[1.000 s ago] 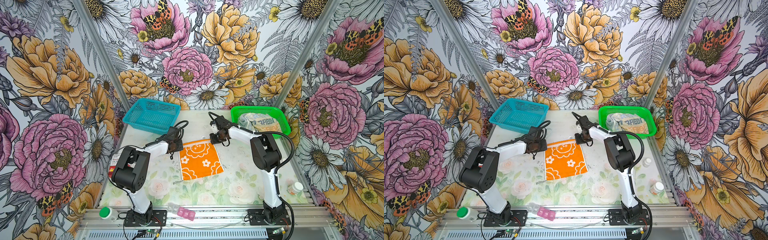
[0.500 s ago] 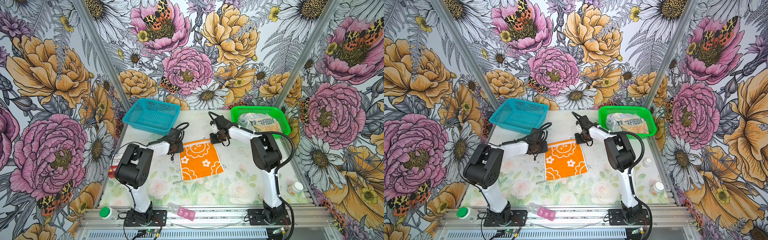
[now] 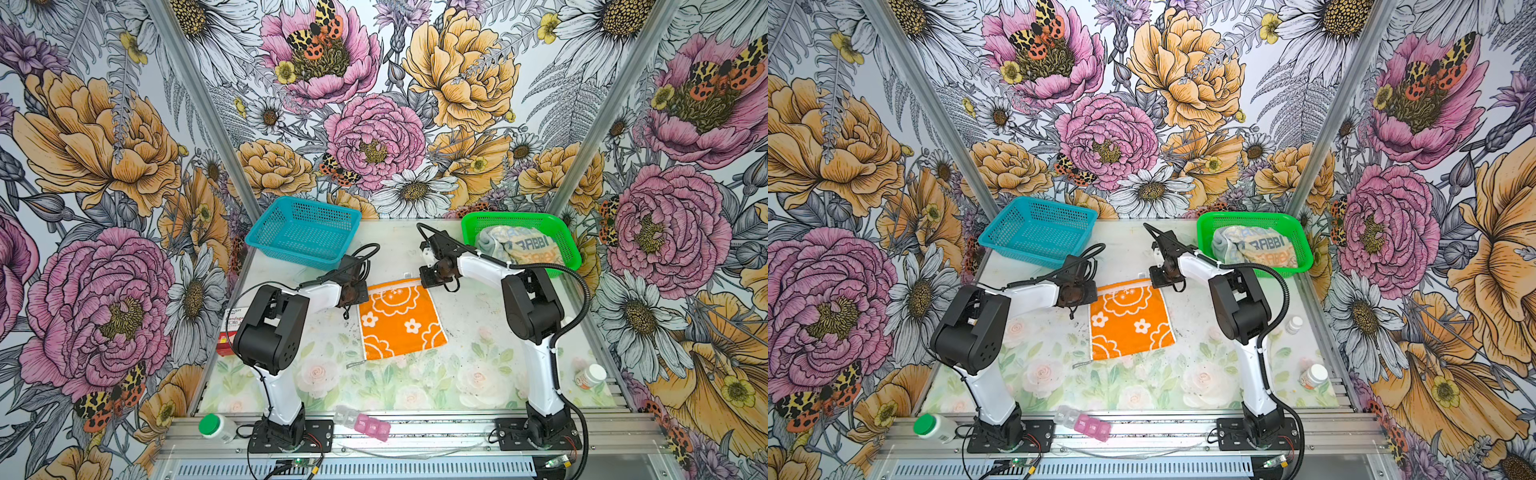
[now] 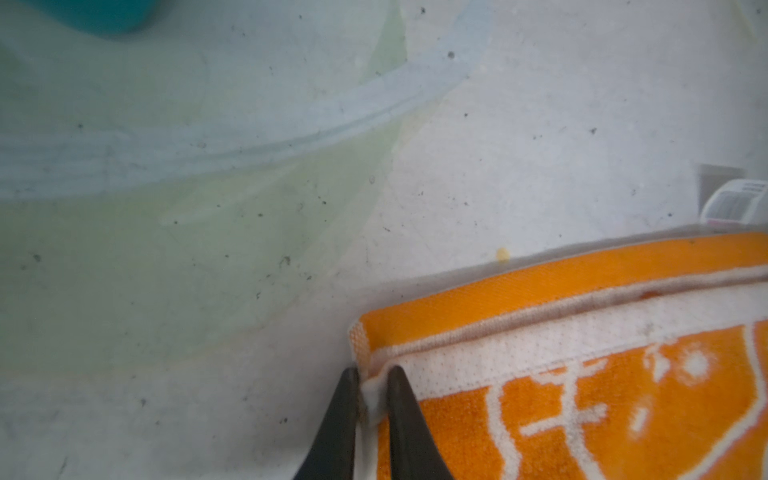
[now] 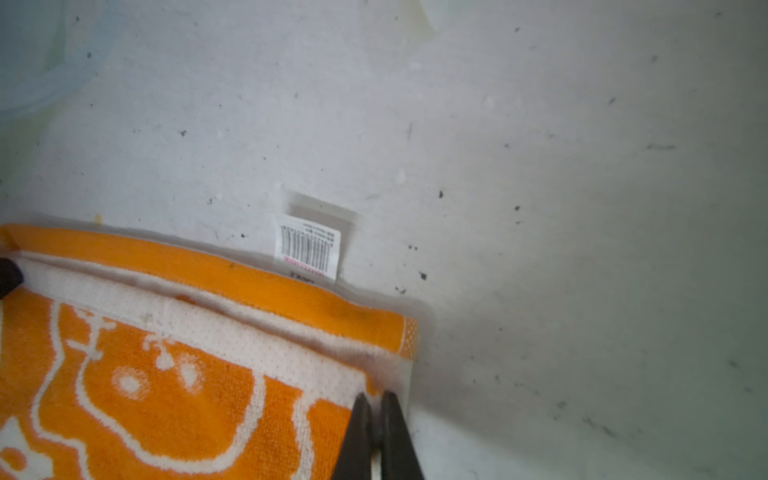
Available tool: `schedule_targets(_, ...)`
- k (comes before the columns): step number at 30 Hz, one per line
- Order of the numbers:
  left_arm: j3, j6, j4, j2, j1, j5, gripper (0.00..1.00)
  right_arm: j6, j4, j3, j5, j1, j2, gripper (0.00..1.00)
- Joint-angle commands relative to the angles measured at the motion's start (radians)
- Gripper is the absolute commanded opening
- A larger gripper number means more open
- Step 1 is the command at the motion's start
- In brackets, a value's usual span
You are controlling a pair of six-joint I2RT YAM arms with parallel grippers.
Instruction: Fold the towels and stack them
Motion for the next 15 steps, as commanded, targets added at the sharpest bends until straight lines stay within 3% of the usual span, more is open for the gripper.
schedule_targets(1, 0.018, -0.005, -0.054, -0.04, -0.019, -0.054, 0.15, 0.007, 0.006, -0.008, 0.001, 0.006, -0.053, 0.0)
schedule_targets(11, 0.012, 0.0, -0.07, -0.071, -0.035, -0.08, 0.03, 0.01, 0.002, -0.022, 0.001, 0.01, -0.076, 0.0)
schedule_targets(15, 0.011, 0.005, -0.079, -0.079, -0.037, -0.093, 0.04, 0.011, 0.001, -0.025, 0.001, 0.013, -0.077, 0.0)
